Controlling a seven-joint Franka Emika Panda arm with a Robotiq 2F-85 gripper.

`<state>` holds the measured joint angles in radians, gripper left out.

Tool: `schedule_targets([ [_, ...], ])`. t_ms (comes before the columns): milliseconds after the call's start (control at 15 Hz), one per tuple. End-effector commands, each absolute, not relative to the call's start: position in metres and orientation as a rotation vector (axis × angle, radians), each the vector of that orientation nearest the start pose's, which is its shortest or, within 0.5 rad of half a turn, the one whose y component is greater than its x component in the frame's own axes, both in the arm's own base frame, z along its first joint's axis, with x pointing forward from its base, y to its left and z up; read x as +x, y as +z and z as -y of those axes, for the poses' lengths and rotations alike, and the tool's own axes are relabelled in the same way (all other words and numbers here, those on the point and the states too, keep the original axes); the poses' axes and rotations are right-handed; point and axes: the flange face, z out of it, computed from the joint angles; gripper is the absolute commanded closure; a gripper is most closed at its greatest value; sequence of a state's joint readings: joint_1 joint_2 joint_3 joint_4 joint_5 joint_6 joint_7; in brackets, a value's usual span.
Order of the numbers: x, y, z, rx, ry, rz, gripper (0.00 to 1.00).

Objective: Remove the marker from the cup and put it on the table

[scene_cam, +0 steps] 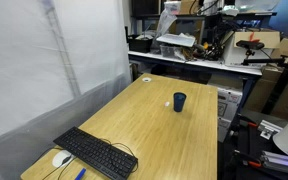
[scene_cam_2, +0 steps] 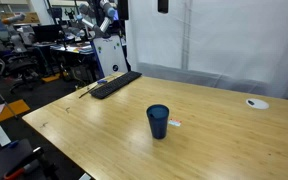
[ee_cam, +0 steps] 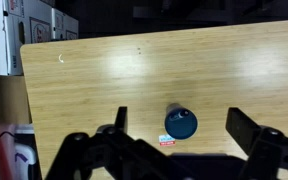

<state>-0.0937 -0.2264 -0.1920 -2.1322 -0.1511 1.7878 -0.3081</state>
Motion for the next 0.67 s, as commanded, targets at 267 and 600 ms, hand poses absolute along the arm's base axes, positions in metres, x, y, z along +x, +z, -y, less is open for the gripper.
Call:
schedule_targets([
  [267, 0.4512, 0.4968, 0.1509, -3.197, 0.221, 0.113, 0.00],
  [600, 0.4528, 0.4909, 0.1474, -3.187, 0.236, 0.076, 0.00],
])
